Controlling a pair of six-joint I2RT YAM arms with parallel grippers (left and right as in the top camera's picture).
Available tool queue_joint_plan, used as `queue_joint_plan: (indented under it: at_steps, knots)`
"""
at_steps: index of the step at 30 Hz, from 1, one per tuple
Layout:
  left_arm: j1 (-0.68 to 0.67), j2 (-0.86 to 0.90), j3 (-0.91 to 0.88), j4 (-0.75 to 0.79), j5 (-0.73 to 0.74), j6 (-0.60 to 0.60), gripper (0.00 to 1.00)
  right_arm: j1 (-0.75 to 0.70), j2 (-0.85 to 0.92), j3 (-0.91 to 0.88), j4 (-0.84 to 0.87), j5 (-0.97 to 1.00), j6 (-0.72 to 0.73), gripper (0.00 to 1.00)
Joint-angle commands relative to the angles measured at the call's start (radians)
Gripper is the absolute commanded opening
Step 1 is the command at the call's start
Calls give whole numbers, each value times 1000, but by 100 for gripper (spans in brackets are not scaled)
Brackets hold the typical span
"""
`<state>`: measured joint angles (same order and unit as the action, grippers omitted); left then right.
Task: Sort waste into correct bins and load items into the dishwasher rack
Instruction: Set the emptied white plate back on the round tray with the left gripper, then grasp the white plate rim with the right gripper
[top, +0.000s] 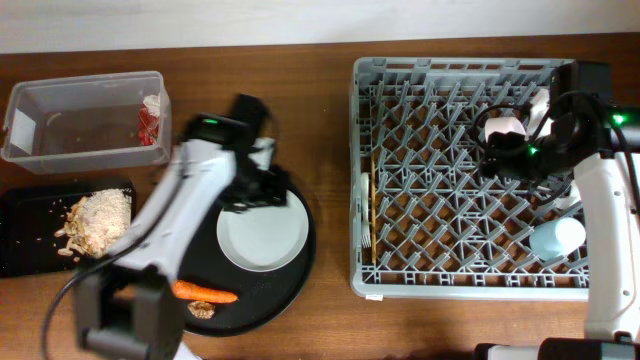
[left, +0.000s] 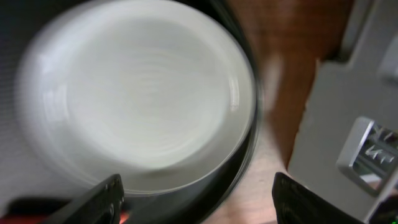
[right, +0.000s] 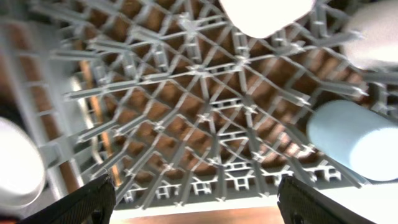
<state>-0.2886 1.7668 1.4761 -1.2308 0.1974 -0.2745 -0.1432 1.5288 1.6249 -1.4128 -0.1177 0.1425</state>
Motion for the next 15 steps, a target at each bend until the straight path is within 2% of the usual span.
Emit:
queue_joint_plan:
  at_steps: [1, 4, 7, 10, 15]
  knots:
    - [215, -170, 38, -59, -46, 22, 77, 99, 5, 0, 17, -137, -97, 87]
    - [460, -249, 38, -103, -46, 22, 80, 324, 5, 0, 77, -141, -101, 87]
    - [603, -257, 37, -129, -45, 21, 82, 568, 15, 0, 167, -132, -20, 87]
    - [665, -257, 37, -147, -46, 22, 82, 787, 105, 0, 225, -133, 194, 87]
    - [669, -257, 37, -140, -49, 22, 86, 967, 365, 0, 283, -142, 492, 87]
